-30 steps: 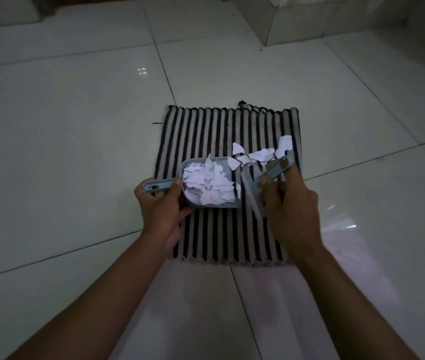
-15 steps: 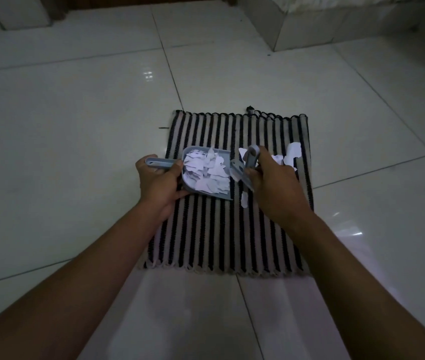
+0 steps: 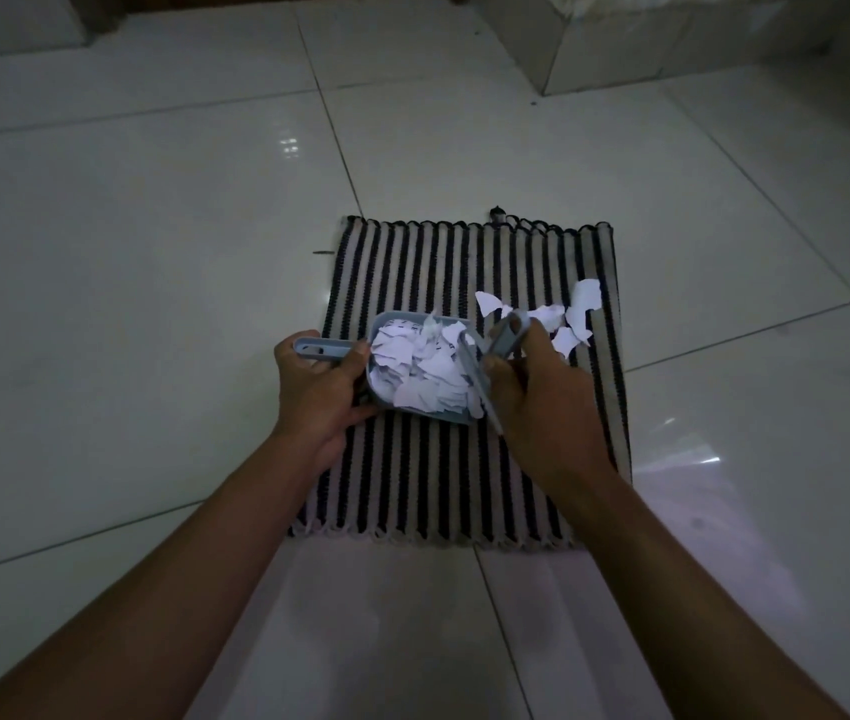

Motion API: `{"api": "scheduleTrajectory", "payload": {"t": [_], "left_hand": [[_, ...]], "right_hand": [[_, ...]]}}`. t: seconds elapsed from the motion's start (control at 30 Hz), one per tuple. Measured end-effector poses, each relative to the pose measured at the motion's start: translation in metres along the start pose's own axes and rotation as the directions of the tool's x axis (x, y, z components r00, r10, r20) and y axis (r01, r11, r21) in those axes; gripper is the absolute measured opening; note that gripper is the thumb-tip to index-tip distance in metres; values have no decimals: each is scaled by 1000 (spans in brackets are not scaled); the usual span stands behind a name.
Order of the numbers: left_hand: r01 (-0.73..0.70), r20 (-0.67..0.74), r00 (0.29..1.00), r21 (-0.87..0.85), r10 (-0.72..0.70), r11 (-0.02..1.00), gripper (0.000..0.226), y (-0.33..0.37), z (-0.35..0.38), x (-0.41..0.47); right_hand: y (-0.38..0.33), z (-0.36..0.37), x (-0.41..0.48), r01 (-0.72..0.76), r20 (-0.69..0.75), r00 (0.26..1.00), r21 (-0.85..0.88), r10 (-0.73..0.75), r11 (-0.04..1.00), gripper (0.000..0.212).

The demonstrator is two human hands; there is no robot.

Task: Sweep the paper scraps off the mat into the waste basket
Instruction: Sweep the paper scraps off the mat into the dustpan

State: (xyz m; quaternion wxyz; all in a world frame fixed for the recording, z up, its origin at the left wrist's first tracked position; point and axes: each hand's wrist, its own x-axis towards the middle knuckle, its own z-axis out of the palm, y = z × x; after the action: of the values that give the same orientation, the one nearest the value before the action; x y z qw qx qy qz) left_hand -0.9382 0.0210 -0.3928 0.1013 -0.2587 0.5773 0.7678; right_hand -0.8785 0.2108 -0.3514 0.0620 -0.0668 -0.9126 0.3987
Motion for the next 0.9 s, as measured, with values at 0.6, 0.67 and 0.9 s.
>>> {"api": "scheduleTrajectory", "payload": {"t": [0.6, 0.67, 0.9], "left_hand": [[0, -73, 997, -94, -7, 996, 52, -24, 1, -30], [1, -78, 997, -114, -10, 993, 52, -23, 0, -27], [-29, -67, 998, -123, 21, 992, 49, -7, 11, -7]], "right_hand": [[1, -18, -12, -97, -122, 984, 224, 126, 970, 10], [4, -28, -1, -121, -154, 975, 248, 162, 961, 12], [16, -33, 82, -37, -136, 990, 24, 40, 999, 34]]}}
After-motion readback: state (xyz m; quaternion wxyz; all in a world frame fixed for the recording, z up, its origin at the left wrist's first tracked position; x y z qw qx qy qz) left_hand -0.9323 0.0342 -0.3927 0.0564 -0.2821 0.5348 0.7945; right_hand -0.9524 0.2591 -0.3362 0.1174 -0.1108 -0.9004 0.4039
